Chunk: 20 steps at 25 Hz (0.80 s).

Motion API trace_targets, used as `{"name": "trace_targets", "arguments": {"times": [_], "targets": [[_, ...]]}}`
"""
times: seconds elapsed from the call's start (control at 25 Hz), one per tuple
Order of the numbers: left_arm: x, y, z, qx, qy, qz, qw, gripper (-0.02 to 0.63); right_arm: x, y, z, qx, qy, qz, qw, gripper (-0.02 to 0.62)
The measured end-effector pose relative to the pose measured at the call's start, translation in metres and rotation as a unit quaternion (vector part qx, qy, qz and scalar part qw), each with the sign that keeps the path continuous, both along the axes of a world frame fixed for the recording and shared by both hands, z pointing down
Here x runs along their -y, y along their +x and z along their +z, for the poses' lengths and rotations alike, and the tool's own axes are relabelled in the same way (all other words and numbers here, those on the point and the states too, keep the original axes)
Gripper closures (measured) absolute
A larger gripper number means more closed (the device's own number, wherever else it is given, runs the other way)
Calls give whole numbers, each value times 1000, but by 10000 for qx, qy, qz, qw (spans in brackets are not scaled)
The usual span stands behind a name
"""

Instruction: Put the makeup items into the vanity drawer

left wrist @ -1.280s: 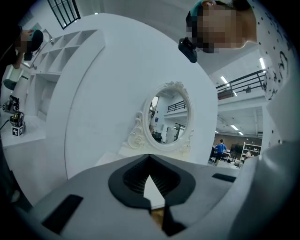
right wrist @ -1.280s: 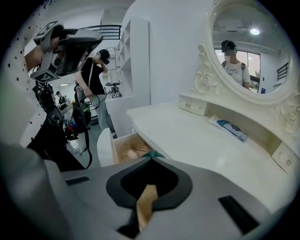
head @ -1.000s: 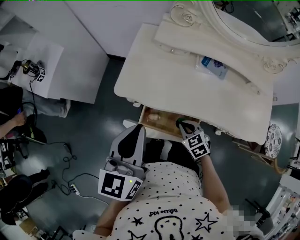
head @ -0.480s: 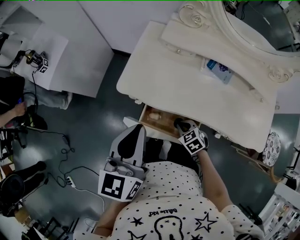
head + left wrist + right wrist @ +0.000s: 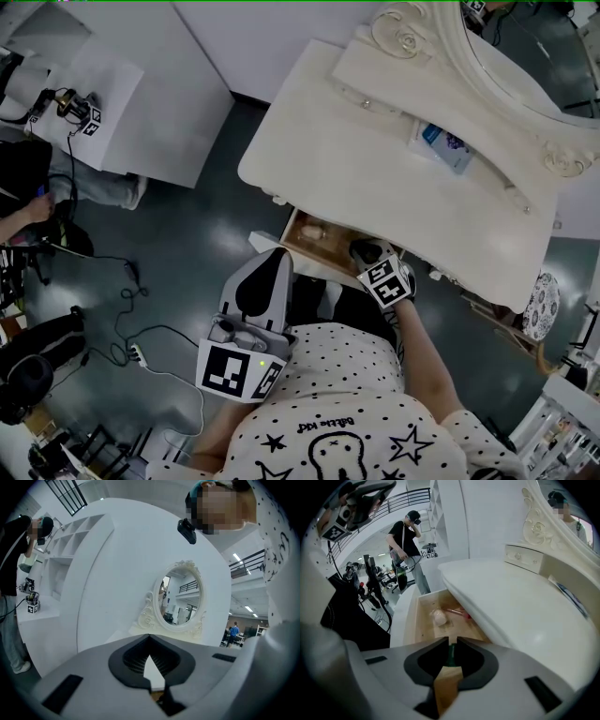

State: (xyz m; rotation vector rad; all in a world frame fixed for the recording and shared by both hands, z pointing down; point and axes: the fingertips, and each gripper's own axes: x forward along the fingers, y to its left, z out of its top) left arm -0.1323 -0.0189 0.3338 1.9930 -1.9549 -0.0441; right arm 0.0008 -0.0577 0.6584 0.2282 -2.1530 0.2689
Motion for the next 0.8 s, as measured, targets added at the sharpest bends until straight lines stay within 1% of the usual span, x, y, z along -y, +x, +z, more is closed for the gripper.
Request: {"name": "trace_targets", "arguments": {"times": [0.08,0.12,0.32,0.56,0.6,0.72,0.8], "targets": [[0,-1,0,-3,-7,5,10000,609,0,0,0,-25,0,9,10000,515],[1,-1,1,-4,-10,10,10000,609,1,0,1,-41,27,-2,10000,511],[2,-2,0,-9,-5,49,10000,609,2,1,0,-72,87,-38,9999,511],[4,-1,0,-28,20,129,9999,609,3,3,-5,-25,83,129,9999,511],[4,0,-1,-31,19,144,9999,609,4,4,-6,-16,100,153,9998,515],[5,2,-1,-41,16,201,9998,609,7,6,-12,10,223,287,9993,579],[6,4,-1,-45,30,256,9997,609,7,8,-14,23,265,364,9990,588]]}}
